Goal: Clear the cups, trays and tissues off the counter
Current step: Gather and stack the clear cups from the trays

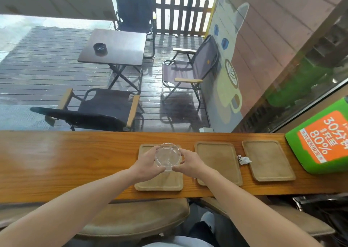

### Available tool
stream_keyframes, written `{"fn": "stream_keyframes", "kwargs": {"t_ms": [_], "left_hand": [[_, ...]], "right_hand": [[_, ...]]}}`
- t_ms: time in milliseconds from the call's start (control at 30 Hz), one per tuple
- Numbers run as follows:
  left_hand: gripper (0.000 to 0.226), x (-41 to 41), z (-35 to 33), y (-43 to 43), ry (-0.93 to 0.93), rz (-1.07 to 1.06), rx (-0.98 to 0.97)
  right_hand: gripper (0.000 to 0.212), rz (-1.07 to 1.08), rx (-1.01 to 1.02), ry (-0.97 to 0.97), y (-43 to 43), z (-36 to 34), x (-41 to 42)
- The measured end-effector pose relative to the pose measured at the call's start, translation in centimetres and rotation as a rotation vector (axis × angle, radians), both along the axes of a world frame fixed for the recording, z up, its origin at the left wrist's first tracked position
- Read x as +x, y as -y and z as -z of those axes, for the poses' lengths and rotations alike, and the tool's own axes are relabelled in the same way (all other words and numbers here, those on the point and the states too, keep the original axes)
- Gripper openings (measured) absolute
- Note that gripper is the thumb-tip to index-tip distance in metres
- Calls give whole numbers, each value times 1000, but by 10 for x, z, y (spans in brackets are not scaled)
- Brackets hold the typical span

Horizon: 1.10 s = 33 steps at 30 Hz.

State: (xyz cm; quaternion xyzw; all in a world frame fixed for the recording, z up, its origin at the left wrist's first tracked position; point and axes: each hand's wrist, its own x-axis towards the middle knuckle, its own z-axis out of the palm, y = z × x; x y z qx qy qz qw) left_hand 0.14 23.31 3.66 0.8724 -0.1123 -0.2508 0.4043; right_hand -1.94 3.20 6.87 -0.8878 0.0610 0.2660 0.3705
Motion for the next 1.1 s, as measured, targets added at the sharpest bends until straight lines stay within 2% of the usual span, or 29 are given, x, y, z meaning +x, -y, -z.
{"fn": "stream_keyframes", "kwargs": {"t_ms": [133, 267, 533, 767, 933, 1100], "left_hand": [[64, -4, 3, 2, -9, -14, 17], [67, -7, 8, 3, -29, -7, 16], [72, -10, 11, 1, -81, -24, 4], [72, -8, 19, -1, -132, -53, -21], [76, -14, 38, -1, -177, -132, -51], [74, -16, 56, 1, -187, -146, -115]], "right_hand": [[67, -19, 29, -9, 0, 10, -1], [61, -9, 63, -15, 0, 17, -4], [64, 18, 74, -25, 2, 23, -10], [76, 51, 85, -75, 3, 32, -14], [83, 132, 112, -99, -1, 50, -20], [74, 280, 237, -122, -10, 69, -23]]}}
